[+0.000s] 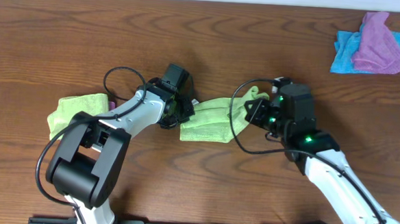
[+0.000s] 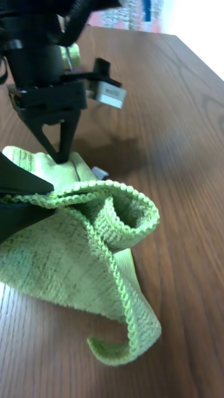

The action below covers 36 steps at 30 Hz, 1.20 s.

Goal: Fold the cloth
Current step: 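Fold the strip's right end over toward the left gripper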

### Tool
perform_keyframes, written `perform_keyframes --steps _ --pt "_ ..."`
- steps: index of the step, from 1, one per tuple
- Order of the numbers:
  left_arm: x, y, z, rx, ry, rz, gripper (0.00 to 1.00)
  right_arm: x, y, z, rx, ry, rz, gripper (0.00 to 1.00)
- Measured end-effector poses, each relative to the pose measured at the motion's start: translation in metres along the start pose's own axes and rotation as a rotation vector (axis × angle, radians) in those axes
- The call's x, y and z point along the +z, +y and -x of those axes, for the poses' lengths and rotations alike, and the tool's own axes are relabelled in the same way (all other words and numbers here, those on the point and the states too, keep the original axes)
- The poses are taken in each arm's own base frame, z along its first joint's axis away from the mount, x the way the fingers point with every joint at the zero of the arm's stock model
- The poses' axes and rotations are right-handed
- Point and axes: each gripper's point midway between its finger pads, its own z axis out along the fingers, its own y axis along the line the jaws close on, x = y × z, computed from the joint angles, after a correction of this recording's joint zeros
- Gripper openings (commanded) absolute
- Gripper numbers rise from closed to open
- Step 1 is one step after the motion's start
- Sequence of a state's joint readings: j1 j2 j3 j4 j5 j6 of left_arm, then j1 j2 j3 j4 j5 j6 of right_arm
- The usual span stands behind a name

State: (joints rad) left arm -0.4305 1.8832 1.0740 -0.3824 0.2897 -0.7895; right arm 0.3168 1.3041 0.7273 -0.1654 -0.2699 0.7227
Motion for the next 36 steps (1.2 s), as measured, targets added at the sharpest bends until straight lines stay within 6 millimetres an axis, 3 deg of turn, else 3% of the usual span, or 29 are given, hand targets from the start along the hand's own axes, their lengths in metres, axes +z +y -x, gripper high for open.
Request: perform_keyframes --steps 6,17,27,36 --pt "0.0 -0.001 0.0 -0.007 0.001 -0.006 0.06 0.013 0.021 -0.016 -0.053 0.03 0.046 0.01" --pt "0.001 -0.002 -0.001 0.005 0.007 -0.013 0.06 0.037 0.037 -0.045 -0.084 0.098 0.077 0.01" --pt "-0.003 0.002 -0.003 0.044 0.035 0.003 0.06 0.04 0.04 -0.048 -0.085 0.103 0.086 0.01" --pt "-0.015 0.006 0.011 0.036 0.011 -0.009 0.06 0.047 0.052 -0.059 -0.108 0.109 0.107 0.01"
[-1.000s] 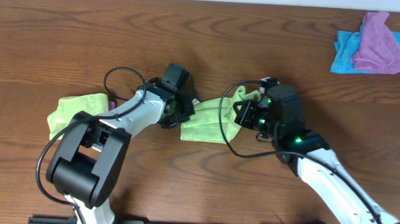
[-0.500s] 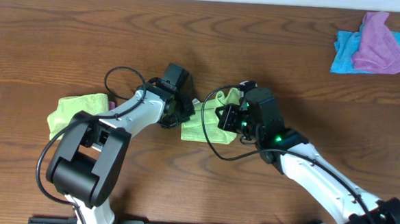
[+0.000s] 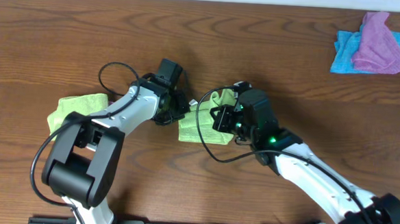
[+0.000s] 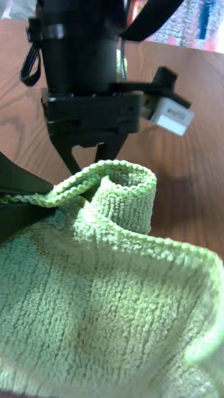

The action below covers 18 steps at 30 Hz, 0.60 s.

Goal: Fold the cloth
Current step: 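Fold the strip's right end over toward the left gripper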

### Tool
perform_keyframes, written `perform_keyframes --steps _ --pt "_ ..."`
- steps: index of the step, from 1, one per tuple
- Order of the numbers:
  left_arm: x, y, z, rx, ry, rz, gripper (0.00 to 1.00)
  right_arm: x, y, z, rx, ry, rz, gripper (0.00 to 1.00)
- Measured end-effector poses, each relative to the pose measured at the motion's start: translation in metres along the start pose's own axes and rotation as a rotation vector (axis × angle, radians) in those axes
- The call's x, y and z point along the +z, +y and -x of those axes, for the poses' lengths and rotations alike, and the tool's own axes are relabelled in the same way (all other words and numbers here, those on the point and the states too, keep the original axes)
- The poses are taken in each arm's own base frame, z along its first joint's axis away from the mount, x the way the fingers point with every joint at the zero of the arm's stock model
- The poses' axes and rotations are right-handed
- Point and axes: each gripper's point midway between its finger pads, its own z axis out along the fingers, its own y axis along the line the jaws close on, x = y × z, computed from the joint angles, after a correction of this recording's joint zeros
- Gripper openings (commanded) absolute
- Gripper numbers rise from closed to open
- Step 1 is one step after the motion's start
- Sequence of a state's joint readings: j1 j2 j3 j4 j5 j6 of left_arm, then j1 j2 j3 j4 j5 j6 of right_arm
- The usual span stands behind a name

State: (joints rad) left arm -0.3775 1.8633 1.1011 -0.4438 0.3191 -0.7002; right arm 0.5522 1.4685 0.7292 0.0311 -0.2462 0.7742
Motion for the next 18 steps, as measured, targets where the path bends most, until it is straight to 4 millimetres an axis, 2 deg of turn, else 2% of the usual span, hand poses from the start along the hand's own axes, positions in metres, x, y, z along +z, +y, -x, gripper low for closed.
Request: perform_keyframes --steps 9,18 --pt "-0.01 0.009 0.012 -0.027 -0.009 -0.014 0.06 0.022 0.006 -0.021 -0.007 0.053 0.003 0.01" --pt "-0.049 0.02 0.038 -0.059 -0.098 -0.053 0.06 0.039 0.032 -0.022 -0.041 0.066 0.041 0.01"
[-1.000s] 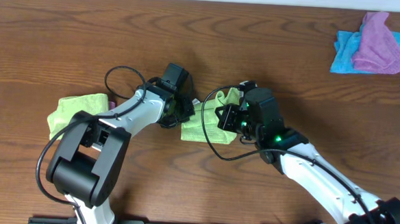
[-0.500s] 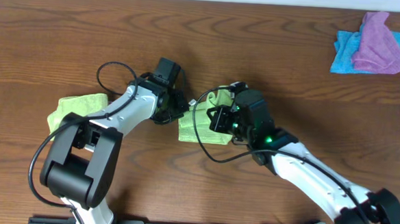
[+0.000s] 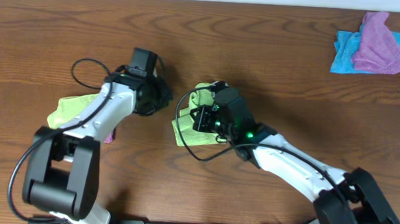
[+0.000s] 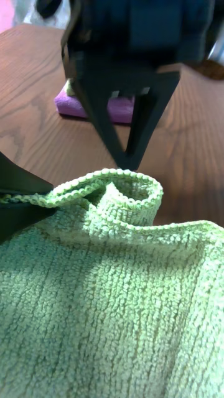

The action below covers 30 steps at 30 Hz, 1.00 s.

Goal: Fold the cloth
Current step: 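Fold the strip's right end over toward the left gripper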

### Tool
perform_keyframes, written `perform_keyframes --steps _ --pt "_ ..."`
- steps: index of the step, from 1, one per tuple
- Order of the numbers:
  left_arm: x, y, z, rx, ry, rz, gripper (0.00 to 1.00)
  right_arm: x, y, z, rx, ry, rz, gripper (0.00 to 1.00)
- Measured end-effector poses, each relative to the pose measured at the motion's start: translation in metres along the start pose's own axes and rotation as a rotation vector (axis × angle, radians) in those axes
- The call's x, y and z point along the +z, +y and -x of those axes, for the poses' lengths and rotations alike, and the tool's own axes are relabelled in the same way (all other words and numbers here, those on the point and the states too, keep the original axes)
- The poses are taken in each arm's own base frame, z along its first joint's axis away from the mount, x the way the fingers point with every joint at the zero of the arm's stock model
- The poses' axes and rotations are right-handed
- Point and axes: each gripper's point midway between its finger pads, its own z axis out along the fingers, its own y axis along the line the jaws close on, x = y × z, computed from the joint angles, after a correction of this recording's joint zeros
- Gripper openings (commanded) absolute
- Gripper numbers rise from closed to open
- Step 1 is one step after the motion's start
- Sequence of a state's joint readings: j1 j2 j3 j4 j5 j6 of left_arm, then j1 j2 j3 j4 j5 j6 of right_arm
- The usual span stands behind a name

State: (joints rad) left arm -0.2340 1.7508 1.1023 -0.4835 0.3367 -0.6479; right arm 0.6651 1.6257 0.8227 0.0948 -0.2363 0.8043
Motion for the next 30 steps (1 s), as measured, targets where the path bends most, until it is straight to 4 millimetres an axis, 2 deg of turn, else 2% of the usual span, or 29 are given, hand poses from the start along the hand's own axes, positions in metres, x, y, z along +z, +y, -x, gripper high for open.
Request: perform_keyframes --steps 5,9,13,20,21,22,25,29,30 --pt "-0.012 0.008 0.007 -0.012 -0.016 0.003 0.06 0.015 0.007 -0.006 -0.014 0.028 0.001 0.01" --pt "-0.016 0.014 0.012 -0.027 -0.024 0.007 0.06 0.024 0.003 -0.019 -0.015 0.074 -0.014 0.01" --pt "-0.021 0.017 0.018 -0.04 -0.041 0.002 0.06 0.026 -0.002 -0.036 -0.012 0.129 -0.041 0.01" --pt "-0.031 0.023 0.027 -0.064 -0.069 -0.006 0.06 0.027 0.011 -0.06 -0.048 0.185 -0.024 0.01" --pt "-0.031 0.023 0.028 -0.065 -0.07 -0.006 0.06 0.027 0.012 -0.063 -0.051 0.193 -0.025 0.04" --pt "-0.031 0.023 0.028 -0.065 -0.07 -0.006 0.06 0.027 0.013 -0.067 -0.055 0.204 -0.025 0.15" --pt "-0.031 0.023 0.028 -0.065 -0.07 -0.006 0.06 0.027 0.014 -0.073 -0.059 0.219 -0.026 0.56" --pt "-0.031 0.023 0.028 -0.065 -0.07 -0.006 0.06 0.027 0.017 -0.072 -0.071 0.217 -0.013 0.98" --pt "-0.031 0.023 0.028 -0.065 -0.07 -0.006 0.06 0.027 0.018 -0.072 -0.073 0.216 -0.008 0.99"
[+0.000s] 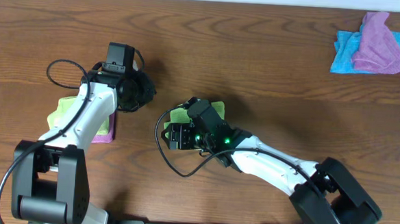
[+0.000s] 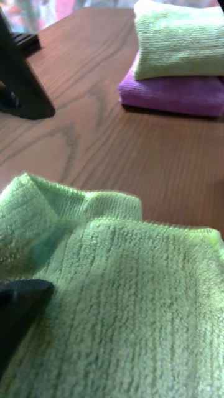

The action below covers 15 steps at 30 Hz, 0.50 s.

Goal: Fold the cloth
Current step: 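Fold the strip's right end over toward the left gripper, then release the folded cloth and retract both grippers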

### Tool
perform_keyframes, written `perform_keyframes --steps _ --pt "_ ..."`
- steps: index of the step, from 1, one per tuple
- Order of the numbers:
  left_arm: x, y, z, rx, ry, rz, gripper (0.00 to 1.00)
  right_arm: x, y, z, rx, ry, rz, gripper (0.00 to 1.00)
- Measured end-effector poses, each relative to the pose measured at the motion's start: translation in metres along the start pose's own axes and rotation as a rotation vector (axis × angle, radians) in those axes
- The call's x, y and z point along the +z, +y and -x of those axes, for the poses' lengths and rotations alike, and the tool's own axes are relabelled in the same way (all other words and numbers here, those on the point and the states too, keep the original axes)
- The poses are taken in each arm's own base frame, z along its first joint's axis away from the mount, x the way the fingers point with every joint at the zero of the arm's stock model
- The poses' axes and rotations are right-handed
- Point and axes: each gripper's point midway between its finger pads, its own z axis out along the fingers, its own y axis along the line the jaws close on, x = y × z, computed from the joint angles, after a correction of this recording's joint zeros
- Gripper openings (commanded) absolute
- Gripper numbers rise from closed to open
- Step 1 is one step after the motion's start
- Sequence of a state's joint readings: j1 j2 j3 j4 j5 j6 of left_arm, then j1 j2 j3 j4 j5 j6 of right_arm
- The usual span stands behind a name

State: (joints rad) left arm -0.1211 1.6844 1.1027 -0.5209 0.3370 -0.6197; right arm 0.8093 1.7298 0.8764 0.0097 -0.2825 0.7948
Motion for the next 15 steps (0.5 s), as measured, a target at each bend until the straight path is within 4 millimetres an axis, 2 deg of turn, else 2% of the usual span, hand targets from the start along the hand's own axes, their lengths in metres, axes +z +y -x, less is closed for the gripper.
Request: perform_keyframes --steps 4,7,11,15 --pt "-0.004 -0.002 0.001 0.004 -0.01 -0.008 0.06 -0.003 0.006 0.004 -0.031 -0.009 0.011 0.99" --pt "-0.009 -0.005 0.002 0.008 -0.021 -0.017 0.06 -0.013 0.014 0.011 -0.054 -0.027 0.024 0.99" --pt "-0.016 -0.007 0.001 0.01 -0.028 -0.022 0.06 -0.038 0.026 0.031 -0.087 -0.086 0.047 0.99" --pt "-0.024 -0.004 -0.003 0.006 -0.023 -0.007 0.06 -0.075 0.021 0.053 -0.13 -0.156 0.029 0.99"
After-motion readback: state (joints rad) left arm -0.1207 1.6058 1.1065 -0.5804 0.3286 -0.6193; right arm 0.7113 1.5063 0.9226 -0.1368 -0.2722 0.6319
